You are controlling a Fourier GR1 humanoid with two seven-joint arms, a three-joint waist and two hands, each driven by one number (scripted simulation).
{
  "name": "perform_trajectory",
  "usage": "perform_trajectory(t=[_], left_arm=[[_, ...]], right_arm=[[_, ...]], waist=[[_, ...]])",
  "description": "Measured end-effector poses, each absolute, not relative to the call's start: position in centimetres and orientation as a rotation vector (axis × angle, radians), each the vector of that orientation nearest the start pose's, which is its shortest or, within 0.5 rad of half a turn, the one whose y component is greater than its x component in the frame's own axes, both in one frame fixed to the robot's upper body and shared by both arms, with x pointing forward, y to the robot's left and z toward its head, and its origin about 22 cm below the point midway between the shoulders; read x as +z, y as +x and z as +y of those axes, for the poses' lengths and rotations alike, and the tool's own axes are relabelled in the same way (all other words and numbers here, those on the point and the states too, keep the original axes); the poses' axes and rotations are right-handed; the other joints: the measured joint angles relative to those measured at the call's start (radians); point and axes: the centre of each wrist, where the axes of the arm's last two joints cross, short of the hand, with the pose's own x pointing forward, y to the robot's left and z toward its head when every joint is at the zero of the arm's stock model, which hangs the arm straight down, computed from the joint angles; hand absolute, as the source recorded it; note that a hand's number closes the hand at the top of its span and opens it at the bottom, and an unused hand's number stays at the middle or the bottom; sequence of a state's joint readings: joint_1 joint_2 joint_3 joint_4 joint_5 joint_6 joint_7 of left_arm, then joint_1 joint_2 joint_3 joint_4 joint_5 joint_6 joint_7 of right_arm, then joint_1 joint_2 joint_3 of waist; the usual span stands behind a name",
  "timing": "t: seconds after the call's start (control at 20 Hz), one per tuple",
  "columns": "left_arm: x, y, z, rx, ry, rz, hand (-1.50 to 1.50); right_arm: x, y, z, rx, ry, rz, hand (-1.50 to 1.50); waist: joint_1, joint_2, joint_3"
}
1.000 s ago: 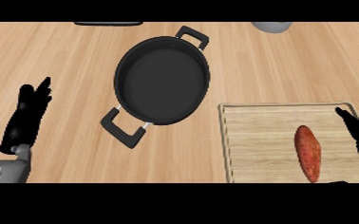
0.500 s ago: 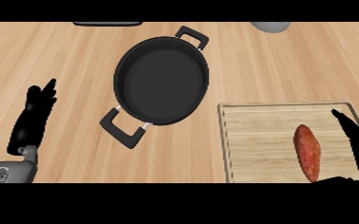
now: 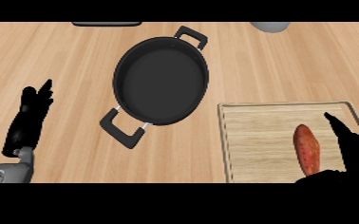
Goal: Pick the sweet potato from the tray and place it in the pot
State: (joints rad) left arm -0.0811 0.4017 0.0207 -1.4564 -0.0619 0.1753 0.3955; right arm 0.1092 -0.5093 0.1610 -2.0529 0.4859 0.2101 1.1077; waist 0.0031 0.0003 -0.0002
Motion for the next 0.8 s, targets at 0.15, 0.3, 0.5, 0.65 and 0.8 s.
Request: perform_trajectory(t=[0.15,0.3,0.5,0.65,0.8], left_arm=[[2.8,26.3,33.0,-0.102,0.525,-1.158,0.00],[2.9,26.4,32.9,-0.103,0.524,-1.160,0.00],[2.5,26.4,32.8,-0.100,0.526,-1.165,0.00],[3.2,26.6,33.2,-0.106,0.530,-1.163,0.00],[2.7,26.8,33.0,-0.103,0.528,-1.162,0.00]], right_arm=[[9.7,20.3,-26.7,0.595,-0.886,-0.686,-1.50],[9.6,20.8,-26.9,0.591,-0.904,-0.685,-1.50],[8.6,21.4,-27.0,0.591,-0.914,-0.650,-1.50],[7.7,22.1,-27.0,0.588,-0.902,-0.617,-1.50],[7.2,22.6,-27.1,0.590,-0.891,-0.599,-1.50]], waist=[[-0.001,0.000,0.000],[-0.001,0.000,0.000],[-0.001,0.000,0.000],[0.000,0.000,0.000],[-0.002,0.000,0.000]])
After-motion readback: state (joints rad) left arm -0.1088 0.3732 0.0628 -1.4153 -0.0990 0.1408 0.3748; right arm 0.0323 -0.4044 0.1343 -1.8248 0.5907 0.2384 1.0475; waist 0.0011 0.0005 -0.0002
